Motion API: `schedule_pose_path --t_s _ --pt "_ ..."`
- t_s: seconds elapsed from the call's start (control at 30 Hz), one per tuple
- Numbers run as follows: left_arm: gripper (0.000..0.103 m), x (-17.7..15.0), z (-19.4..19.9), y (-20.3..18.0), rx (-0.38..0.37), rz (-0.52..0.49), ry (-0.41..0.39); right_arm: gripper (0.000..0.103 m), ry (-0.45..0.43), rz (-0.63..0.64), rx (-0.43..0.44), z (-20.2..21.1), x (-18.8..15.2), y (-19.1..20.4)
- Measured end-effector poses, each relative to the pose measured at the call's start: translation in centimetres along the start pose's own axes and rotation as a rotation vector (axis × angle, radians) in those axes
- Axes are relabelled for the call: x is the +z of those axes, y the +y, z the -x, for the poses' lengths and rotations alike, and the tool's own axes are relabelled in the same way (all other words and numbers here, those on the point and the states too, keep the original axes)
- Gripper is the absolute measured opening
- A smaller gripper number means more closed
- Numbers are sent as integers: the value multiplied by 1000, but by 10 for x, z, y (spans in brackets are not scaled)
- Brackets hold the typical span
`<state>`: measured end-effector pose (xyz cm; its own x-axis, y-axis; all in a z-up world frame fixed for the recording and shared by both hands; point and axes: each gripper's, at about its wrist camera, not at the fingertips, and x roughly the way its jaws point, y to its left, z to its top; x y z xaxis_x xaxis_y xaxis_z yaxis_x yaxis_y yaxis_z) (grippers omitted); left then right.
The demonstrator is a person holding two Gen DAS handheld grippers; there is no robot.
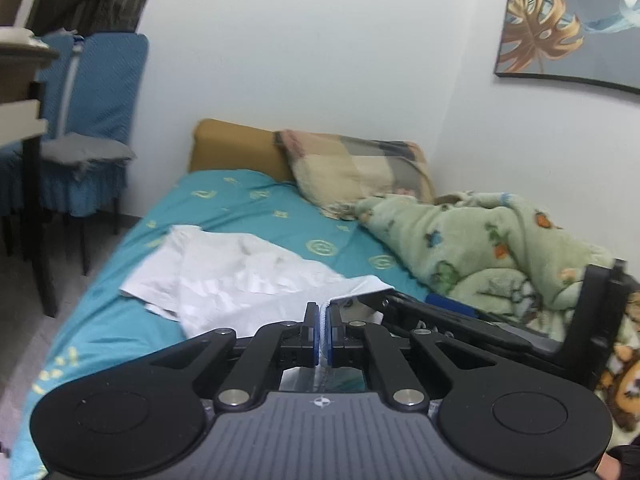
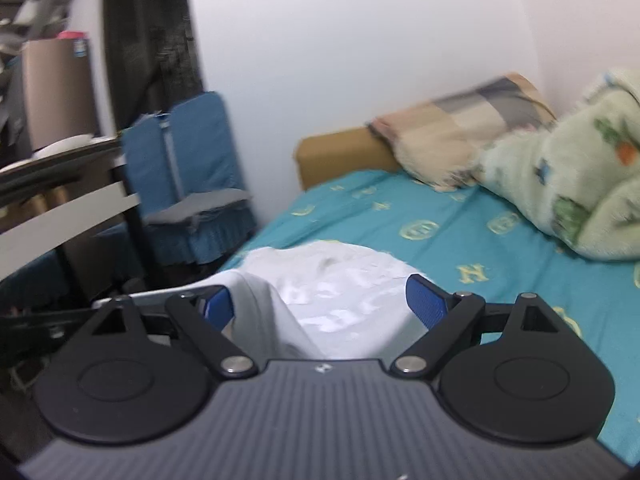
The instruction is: Fold clothes
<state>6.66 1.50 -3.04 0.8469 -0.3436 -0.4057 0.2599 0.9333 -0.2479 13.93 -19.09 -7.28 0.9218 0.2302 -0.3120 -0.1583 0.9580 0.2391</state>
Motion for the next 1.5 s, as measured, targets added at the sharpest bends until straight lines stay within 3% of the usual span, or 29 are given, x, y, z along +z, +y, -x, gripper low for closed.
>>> schedule_pose_path --t_s 0.17,0.33,0.47,0.6,0.67,0.7,0.8,0.97,1.03,1.13,1.17,1.33,1.4,1.5 --pt "2 -8 -6 -11 12 -29 7 90 197 -63 -54 -29 -16 -25" --pt "2 -2 8 -7 47 1 -53 90 385 -89 -110 -38 -35 -29" --pt "2 4 25 -4 16 36 -96 90 208 -72 -198 2 -11 -33" --pt "2 8 44 -11 -23 25 -166 90 -160 138 -355 69 31 -10" --pt "2 11 53 -14 -35 24 -195 90 -312 218 -390 94 42 -2" --pt "2 11 57 -15 -39 27 -206 90 -330 244 -402 100 46 -1" --pt "2 11 63 -12 -30 40 -209 90 -196 210 -406 88 46 -17" --pt "2 8 58 -2 22 78 -140 90 143 0 -475 39 15 -75" --pt "2 6 54 4 27 94 -104 90 151 -103 -455 38 13 -87" --pt "2 4 52 4 36 74 -99 90 57 -125 -366 55 24 -75" --pt "2 4 52 3 34 68 -102 90 33 -93 -310 63 26 -67" --pt "2 4 47 -2 26 50 -114 90 82 71 81 62 11 -11" --pt "2 3 45 -4 22 41 -111 90 114 157 187 60 0 21" --pt "2 0 41 -8 20 23 -98 90 116 316 238 50 -15 56"
